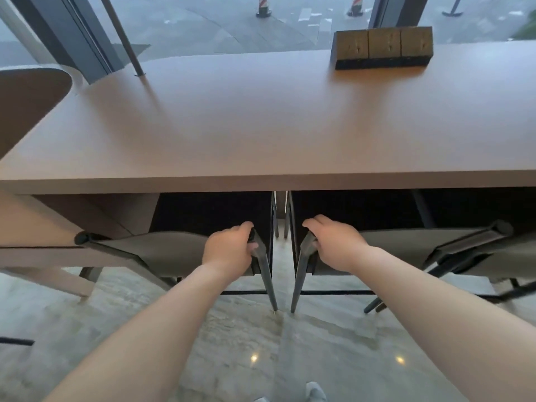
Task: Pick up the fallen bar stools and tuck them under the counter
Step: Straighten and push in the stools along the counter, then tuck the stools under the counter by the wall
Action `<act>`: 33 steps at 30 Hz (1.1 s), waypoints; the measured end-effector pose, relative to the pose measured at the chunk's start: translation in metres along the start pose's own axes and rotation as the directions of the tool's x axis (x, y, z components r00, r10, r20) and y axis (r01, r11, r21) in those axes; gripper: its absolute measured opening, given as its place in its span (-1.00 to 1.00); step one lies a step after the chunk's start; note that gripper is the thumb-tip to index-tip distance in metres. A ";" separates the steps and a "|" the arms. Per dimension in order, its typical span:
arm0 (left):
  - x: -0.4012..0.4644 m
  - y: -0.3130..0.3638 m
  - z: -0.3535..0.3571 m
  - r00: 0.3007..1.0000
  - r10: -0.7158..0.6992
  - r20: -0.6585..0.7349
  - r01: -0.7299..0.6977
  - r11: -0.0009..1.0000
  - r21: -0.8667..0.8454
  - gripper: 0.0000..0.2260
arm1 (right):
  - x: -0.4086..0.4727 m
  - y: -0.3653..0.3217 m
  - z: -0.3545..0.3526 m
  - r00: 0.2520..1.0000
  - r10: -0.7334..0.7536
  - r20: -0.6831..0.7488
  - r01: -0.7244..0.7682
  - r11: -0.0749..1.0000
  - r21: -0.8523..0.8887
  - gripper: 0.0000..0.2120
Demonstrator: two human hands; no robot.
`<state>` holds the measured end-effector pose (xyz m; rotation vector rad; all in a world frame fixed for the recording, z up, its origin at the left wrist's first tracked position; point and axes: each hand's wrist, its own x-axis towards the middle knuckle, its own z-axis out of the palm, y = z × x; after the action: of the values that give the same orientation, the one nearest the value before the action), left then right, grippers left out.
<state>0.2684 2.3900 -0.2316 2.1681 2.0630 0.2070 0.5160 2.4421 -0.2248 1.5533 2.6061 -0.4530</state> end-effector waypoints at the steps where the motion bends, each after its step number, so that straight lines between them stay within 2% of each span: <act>1: 0.001 0.001 0.000 1.000 -0.003 -0.001 0.003 1.000 -0.004 -0.61 | 0.000 -0.001 0.000 1.000 -0.007 -0.002 0.007 1.000 0.003 -0.48; 10: 0.002 0.003 0.002 0.999 0.009 -0.039 -0.012 0.998 -0.067 -0.55 | -0.001 -0.002 0.004 0.997 -0.056 -0.061 0.057 0.998 0.006 -0.56; 15: -0.002 0.009 -0.003 0.999 -0.035 0.012 0.036 0.993 -0.114 -0.47 | 0.000 0.001 0.006 0.994 -0.085 -0.069 0.086 0.996 0.008 -0.56; 18: -0.004 0.015 -0.007 0.995 -0.089 0.042 0.097 0.960 -0.261 -0.44 | 0.003 0.000 0.004 0.989 -0.105 -0.103 0.112 0.991 0.066 -0.57; 20: -0.004 0.021 -0.017 0.981 -0.187 0.047 0.185 0.843 -0.505 -0.46 | 0.006 -0.005 0.003 0.983 -0.106 -0.151 0.130 0.979 0.158 -0.55; 21: -0.004 0.026 -0.024 0.963 -0.263 0.051 0.231 0.719 -0.656 -0.48 | 0.007 -0.009 0.002 0.981 -0.089 -0.171 0.129 0.963 0.237 -0.55; 23: -0.003 0.033 -0.038 0.907 -0.413 0.085 0.253 0.371 -0.893 -0.57 | 0.009 -0.020 -0.002 0.984 -0.025 -0.176 0.101 0.893 0.439 -0.56; 25: -0.004 0.034 -0.050 0.871 -0.468 0.146 0.224 0.114 -0.968 -0.68 | 0.011 -0.033 -0.009 0.989 0.023 -0.144 0.071 0.787 0.613 -0.57; 26: -0.006 0.033 -0.055 0.868 -0.468 0.167 0.208 0.037 -0.977 -0.70 | 0.012 -0.040 -0.013 0.991 0.034 -0.128 0.064 0.726 0.685 -0.59; 28: -0.015 0.030 -0.062 0.867 -0.467 0.175 0.170 -0.054 -0.984 -0.70 | 0.014 -0.052 -0.020 0.993 0.042 -0.112 0.064 0.603 0.795 -0.67; 33: -0.044 0.015 -0.082 0.848 -0.507 0.153 0.065 -0.186 -0.980 -0.60 | 0.022 -0.080 -0.043 0.997 0.050 -0.064 0.044 0.327 0.944 -0.81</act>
<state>0.2644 2.3456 -0.1487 0.5500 1.3424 1.5538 0.4395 2.4372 -0.1713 1.7284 2.3773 -2.3221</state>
